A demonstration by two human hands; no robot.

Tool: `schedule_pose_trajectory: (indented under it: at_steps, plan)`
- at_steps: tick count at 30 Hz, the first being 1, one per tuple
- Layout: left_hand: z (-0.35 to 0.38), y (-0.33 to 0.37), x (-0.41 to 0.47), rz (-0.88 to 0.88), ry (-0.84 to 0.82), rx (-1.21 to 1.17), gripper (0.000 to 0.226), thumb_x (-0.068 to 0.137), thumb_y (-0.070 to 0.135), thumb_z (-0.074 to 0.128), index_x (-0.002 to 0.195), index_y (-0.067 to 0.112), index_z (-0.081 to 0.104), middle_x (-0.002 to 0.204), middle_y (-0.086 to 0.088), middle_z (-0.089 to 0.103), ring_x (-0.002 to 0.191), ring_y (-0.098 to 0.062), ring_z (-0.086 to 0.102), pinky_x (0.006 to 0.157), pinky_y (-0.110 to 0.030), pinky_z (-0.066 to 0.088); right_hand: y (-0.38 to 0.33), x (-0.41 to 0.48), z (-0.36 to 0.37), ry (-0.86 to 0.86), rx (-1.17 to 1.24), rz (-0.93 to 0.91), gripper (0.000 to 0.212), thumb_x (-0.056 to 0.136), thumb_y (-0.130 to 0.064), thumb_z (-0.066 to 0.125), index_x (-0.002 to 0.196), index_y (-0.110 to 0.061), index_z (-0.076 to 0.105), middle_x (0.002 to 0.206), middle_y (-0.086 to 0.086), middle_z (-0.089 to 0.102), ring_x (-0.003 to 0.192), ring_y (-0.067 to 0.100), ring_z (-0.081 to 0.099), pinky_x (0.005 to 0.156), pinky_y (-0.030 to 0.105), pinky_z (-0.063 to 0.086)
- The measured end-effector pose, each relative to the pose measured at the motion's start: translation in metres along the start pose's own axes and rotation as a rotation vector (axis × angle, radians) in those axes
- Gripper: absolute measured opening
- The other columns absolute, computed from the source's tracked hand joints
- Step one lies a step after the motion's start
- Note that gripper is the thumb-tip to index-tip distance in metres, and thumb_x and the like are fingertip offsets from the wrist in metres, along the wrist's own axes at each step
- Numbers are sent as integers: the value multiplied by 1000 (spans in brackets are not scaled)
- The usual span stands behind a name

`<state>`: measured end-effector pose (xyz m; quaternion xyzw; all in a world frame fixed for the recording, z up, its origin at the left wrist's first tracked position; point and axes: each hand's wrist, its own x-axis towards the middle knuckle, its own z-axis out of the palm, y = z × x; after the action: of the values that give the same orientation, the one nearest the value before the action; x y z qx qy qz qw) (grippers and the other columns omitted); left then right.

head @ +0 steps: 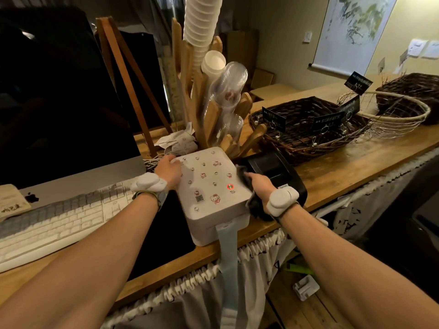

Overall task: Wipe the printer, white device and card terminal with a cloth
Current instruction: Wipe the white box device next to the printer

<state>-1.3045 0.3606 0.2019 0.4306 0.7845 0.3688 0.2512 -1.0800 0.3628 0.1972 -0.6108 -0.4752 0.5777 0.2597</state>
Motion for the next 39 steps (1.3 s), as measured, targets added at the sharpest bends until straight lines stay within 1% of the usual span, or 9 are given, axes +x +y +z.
schedule_pose_trajectory:
  at_steps: [6,10,13,26,29,32,33,36,39]
  plan:
    - [5,-6,8,11,23,29,40,101,23,36,139,13,44,143,-12,47,129,-33,45,105,-37,36,-22,10,12,11,71,-25,39,100,-25,41,128,0,54,136,21,52,126,35,48,109,34,35]
    - [5,-8,9,14,4,19,41,102,24,33,141,13,38,145,-12,44,130,-32,44,105,-36,36,-35,30,17,298,324,138,40,104,-10,19,142,1,27,153,19,27,140,30,28,113,20,4]
    - [8,-10,11,22,13,-6,40,103,24,33,141,12,38,143,-13,45,129,-31,45,104,-36,36,-39,27,21,59,119,24,42,99,-26,43,130,2,52,135,17,54,120,30,52,109,33,35]
    - [9,-10,5,42,41,28,40,103,22,30,141,11,36,145,-14,43,130,-31,44,101,-32,34,-41,33,21,82,-285,23,39,103,-8,25,135,8,40,143,23,42,131,35,39,104,29,30]
    - [10,-11,4,30,58,16,40,103,22,30,141,12,37,144,-13,44,130,-31,44,102,-33,34,-44,36,27,107,190,40,39,102,-22,37,131,1,49,138,16,50,126,31,47,96,28,36]
    - [12,-9,0,8,60,-18,40,103,23,31,141,13,37,144,-13,43,130,-32,43,104,-35,33,-16,37,-4,301,588,-248,34,92,12,41,126,13,47,121,34,55,120,21,57,90,14,39]
    - [12,-8,-1,4,62,-32,41,103,22,31,142,13,37,145,-13,43,131,-31,43,104,-34,33,-11,31,-7,444,331,-251,34,86,20,44,119,17,51,103,35,60,112,20,62,80,13,44]
    - [12,-8,-4,-11,76,-70,42,103,21,31,143,13,36,146,-11,43,131,-31,43,104,-32,32,-8,19,4,178,491,182,36,100,-13,40,128,6,51,124,24,57,114,27,55,91,24,43]
    - [12,-6,-6,-3,73,-63,42,103,22,30,144,15,35,146,-12,44,133,-32,42,106,-33,31,16,-4,2,50,87,56,44,102,-24,36,130,6,50,123,24,56,89,21,57,95,40,43]
